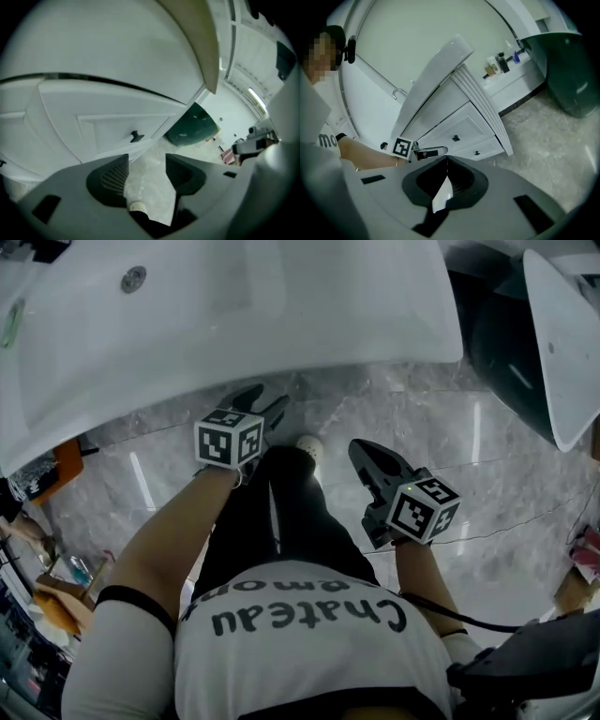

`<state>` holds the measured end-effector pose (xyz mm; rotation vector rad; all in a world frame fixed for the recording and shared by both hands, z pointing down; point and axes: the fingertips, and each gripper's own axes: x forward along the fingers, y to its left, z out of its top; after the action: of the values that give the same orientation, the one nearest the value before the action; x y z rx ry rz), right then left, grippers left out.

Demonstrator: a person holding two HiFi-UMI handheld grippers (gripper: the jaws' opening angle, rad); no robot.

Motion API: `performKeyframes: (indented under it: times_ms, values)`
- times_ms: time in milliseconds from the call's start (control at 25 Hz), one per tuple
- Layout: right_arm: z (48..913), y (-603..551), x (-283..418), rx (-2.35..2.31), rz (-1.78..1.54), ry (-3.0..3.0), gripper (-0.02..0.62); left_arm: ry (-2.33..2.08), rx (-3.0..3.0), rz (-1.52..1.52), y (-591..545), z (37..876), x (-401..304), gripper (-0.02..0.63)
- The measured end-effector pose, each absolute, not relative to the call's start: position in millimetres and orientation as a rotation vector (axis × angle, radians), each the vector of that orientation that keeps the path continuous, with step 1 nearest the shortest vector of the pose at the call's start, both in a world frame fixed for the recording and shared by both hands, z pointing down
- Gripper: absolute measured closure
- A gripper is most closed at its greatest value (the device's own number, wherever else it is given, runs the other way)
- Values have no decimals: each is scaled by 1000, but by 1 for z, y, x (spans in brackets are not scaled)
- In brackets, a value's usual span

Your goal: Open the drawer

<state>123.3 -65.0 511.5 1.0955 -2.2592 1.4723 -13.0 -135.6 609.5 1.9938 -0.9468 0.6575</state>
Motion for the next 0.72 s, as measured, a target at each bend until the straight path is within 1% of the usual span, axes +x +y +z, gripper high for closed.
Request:
performKeyframes:
  times_ms: [200,360,640,720]
  values:
    - [532,-39,139,1163,1577,-2202,584,-1139,1919,664,-170,637,-12,382]
    - [544,-25,159,1215,1638,-2159,584,-1156,1916,700,-184,648,5,380]
    - [561,-15,181,1275,1701,-2125,584,-1305,1869,722,-201,651,7,382]
    - [563,-13,183,1274,1707,-2123,584,-1355,1798,693,-205,651,5,401]
